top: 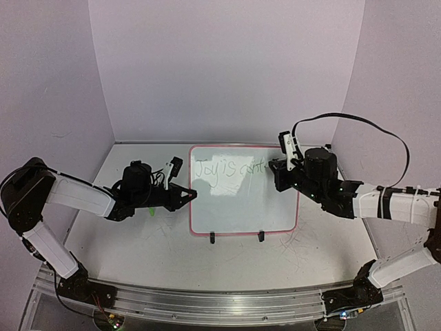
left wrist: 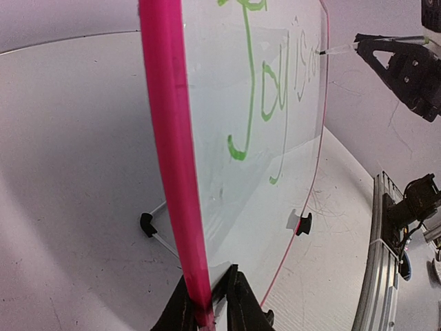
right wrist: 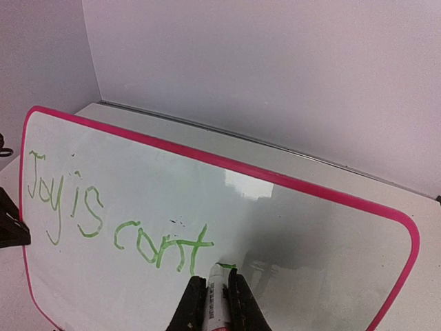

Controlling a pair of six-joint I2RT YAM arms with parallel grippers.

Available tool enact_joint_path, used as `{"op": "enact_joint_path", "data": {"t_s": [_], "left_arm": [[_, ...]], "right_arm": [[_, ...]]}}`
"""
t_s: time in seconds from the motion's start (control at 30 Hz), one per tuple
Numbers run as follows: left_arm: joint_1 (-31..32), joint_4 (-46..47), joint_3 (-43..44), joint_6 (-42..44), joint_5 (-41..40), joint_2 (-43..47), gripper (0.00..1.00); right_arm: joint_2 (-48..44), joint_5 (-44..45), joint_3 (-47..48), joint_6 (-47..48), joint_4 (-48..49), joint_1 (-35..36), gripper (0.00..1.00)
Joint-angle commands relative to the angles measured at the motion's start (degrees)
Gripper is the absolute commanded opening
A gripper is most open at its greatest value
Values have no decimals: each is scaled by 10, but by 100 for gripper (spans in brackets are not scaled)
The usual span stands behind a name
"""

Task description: Write a sentence on the whiteboard

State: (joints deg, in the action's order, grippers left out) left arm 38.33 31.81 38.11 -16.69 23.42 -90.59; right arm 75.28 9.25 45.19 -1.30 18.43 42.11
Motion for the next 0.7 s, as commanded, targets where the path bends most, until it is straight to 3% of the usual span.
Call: {"op": "enact_joint_path", "data": {"t_s": [0.0,0.67], "left_arm": [[1,-25,-9,35,-72,-10,0],[1,-24,-12,35,-72,-12,0]], "right_arm": [[15,-14,16,-4,-1,-3,0],[-17,22,-18,-21,-43,-3,0]]}}
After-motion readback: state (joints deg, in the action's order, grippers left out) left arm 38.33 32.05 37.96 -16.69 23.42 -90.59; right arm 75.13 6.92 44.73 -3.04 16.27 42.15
